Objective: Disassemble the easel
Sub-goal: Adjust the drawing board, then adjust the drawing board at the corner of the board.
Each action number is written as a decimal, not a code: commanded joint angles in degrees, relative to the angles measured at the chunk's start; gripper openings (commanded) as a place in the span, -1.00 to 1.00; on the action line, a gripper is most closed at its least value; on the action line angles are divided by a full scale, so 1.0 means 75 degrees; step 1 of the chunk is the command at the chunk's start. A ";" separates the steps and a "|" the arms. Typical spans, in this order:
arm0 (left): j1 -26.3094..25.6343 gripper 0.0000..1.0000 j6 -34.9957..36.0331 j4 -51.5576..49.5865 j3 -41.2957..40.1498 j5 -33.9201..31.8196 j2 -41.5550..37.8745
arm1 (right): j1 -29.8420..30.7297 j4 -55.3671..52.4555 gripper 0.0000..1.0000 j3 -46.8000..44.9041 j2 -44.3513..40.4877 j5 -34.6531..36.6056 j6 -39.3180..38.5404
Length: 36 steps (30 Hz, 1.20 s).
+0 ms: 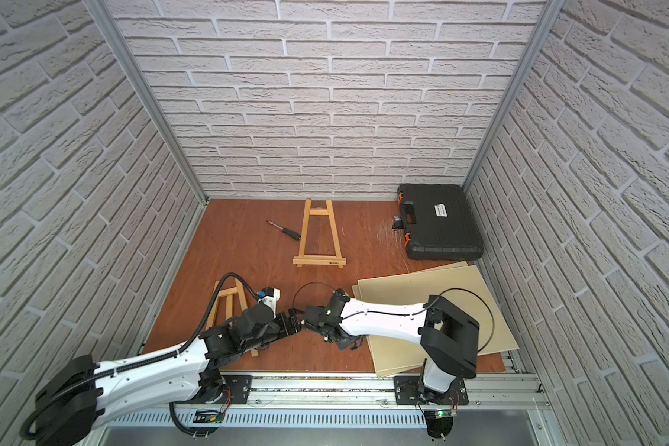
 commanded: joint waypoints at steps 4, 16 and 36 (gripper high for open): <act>0.0065 0.82 0.0088 -0.0629 -0.0216 -0.0305 -0.0679 | -0.0968 0.0588 0.99 0.0843 0.1201 0.0930 -0.1265; 0.0066 0.82 -0.0076 -0.1015 -0.0511 -0.0575 -0.1442 | -0.2411 0.1389 0.99 0.1444 0.2403 0.1302 -0.2646; 0.0072 0.83 -0.0088 -0.0881 -0.0534 -0.0623 -0.1319 | -0.3343 0.1757 0.99 0.2082 0.3152 0.1252 -0.3316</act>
